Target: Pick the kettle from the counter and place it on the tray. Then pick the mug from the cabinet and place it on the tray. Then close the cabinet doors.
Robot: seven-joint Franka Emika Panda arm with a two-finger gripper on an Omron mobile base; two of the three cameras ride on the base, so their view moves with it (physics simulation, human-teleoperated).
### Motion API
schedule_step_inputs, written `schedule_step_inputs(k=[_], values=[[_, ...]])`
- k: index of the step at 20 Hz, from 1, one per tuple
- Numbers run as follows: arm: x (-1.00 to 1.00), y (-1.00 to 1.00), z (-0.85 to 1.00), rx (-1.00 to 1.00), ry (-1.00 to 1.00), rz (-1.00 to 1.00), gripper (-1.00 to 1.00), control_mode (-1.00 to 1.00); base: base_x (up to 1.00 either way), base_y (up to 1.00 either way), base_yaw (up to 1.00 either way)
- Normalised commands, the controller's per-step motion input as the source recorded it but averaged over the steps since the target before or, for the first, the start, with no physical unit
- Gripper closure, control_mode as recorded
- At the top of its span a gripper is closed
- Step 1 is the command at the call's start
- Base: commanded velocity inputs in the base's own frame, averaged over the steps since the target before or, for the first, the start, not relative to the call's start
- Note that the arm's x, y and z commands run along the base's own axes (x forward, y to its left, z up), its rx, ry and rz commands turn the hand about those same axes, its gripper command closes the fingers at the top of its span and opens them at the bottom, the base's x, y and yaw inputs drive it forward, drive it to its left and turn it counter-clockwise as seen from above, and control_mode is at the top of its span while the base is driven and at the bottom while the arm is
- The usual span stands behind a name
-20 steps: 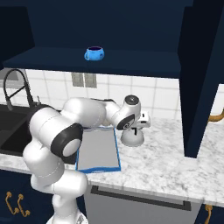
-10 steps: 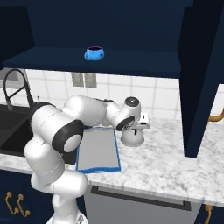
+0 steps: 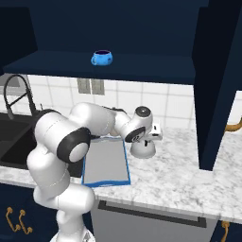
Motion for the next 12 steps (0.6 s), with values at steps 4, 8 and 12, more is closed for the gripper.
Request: schedule_step_inputs(k=[4, 8, 12], values=[[-0.22, 0.0, 0.04, -0.02, -0.07, 0.0, 1.0, -1.0, 0.0, 0.0, 0.0], [-0.24, 0.0, 0.32, -0.11, -0.21, 0.03, 1.0, -1.0, 0.0, 0.0, 0.0], [-0.16, 0.01, 0.43, -0.16, -0.24, 0.07, 1.0, -1.0, 0.0, 0.0, 0.0]])
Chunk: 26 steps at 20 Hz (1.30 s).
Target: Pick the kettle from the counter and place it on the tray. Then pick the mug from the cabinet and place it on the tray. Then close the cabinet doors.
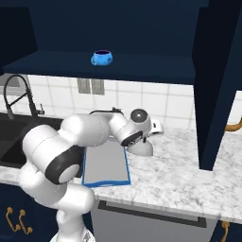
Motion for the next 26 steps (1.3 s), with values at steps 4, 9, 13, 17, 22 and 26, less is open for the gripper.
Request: schedule_step_inputs(k=[4, 9, 13, 17, 22, 26], values=[[-0.09, 0.18, 0.44, -0.16, -0.19, 0.08, 1.0, -1.0, 0.0, 0.0, 0.0], [-0.05, 0.23, 0.51, -0.18, -0.15, 0.08, 1.0, -1.0, 0.0, 0.0, 0.0], [-0.04, 0.2, 0.52, -0.18, -0.11, 0.14, 1.0, -1.0, 0.0, 0.0, 0.0], [-0.03, 0.25, 0.45, -0.11, -0.01, 0.17, 1.0, -1.0, 0.0, 0.0, 0.0], [-0.04, 0.3, 0.28, -0.06, 0.02, 0.18, 1.0, -1.0, 0.0, 0.0, 0.0], [-0.14, 0.3, 0.13, -0.07, 0.08, 0.18, 1.0, -1.0, 0.0, 0.0, 0.0]])
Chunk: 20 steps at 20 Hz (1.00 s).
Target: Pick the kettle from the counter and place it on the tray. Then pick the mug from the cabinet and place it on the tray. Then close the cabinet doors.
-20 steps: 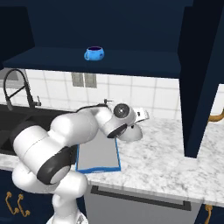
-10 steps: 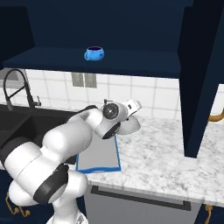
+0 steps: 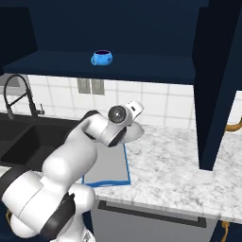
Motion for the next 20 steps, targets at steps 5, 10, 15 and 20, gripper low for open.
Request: schedule_step_inputs(k=[5, 10, 15, 20], values=[[-0.17, 0.41, 0.0, -0.04, 0.06, 0.2, 1.0, -1.0, 0.0, 0.0, 0.0], [-0.11, 0.44, 0.0, -0.01, 0.02, 0.21, 1.0, -1.0, 0.0, 0.0, 0.0], [-0.01, 0.49, -0.1, 0.0, 0.07, 0.19, 1.0, -1.0, 0.0, 0.0, 0.0], [0.01, 0.42, -0.28, 0.0, 0.08, 0.2, 1.0, -1.0, 0.0, 0.0, 0.0]])
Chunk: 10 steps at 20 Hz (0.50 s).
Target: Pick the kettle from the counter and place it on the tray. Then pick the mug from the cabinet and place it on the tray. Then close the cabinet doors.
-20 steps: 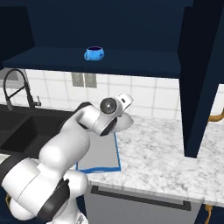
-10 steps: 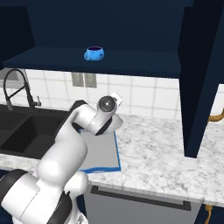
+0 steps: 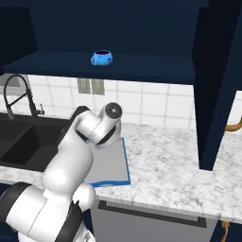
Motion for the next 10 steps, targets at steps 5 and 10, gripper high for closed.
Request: schedule_step_inputs(k=[5, 10], values=[[-0.02, 0.23, -0.36, 0.0, 0.02, 0.19, 1.0, -1.0, 0.0, 0.0, 0.0], [-0.01, 0.28, -0.28, 0.0, 0.01, 0.12, 1.0, -1.0, 0.0, 0.0, 0.0]])
